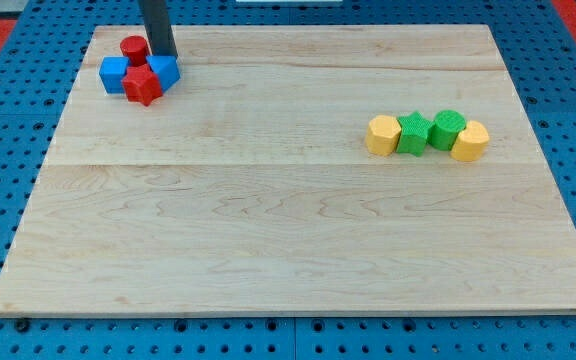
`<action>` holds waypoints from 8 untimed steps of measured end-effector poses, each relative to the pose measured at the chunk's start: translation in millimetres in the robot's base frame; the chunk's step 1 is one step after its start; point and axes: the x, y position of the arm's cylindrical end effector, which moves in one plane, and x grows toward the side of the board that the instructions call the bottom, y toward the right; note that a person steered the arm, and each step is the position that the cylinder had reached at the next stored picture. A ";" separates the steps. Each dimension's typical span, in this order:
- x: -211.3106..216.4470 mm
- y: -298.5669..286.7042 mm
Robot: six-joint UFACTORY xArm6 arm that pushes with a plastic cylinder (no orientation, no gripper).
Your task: Separate the cube and red star from each other
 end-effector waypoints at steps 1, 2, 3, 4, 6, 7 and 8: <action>30.8 0.0; 53.0 0.1; 53.7 17.0; 57.2 77.3; 171.9 137.3; 248.9 120.7; 301.0 65.8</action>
